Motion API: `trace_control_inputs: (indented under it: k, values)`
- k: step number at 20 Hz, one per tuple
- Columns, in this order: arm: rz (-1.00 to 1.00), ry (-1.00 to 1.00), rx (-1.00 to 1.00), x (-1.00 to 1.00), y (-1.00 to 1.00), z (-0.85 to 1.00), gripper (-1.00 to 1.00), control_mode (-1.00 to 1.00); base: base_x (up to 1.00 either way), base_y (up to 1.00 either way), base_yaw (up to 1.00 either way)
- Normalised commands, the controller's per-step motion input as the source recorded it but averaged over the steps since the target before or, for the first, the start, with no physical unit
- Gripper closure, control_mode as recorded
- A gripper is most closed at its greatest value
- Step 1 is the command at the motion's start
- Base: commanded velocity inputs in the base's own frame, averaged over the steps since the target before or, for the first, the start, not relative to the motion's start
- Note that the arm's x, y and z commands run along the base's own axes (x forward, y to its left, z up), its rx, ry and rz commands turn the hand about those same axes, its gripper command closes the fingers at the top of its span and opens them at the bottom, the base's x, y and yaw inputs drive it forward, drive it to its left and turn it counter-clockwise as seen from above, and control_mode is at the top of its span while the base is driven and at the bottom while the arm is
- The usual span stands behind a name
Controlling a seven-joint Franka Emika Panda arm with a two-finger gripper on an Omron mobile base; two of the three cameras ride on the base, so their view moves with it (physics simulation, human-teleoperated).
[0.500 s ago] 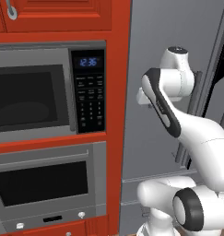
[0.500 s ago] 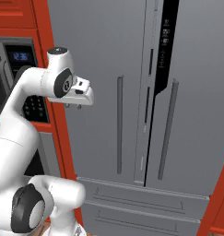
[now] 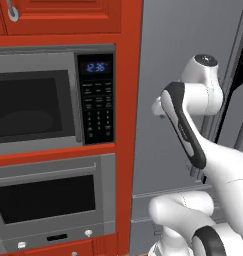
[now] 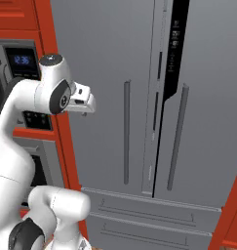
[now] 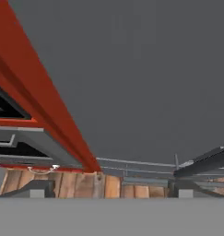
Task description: Take the fish from the oven and place it on the plate on the counter.
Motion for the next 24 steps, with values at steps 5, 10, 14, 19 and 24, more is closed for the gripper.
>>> trace_control_inputs:
  k: [5,10,14,19,24]
  values:
    - [0.21,-0.12,-0.08,-0.15,0.13,0.18,-1.0,-1.0,0.0,0.0,0.0]
    - [0.27,-0.11,-0.05,-0.02,0.1,0.11,-1.0,-1.0,0.0,0.0,0.0]
    - [0.27,-0.06,0.0,0.0,0.0,0.02,-1.0,-1.0,0.0,0.0,0.0]
    - [0.24,0.0,0.0,0.0,0.06,0.0,-1.0,-1.0,0.0,0.0,0.0]
    - [0.1,-0.01,-0.15,-0.13,0.49,0.0,-1.0,-1.0,0.0,0.0,0.0]
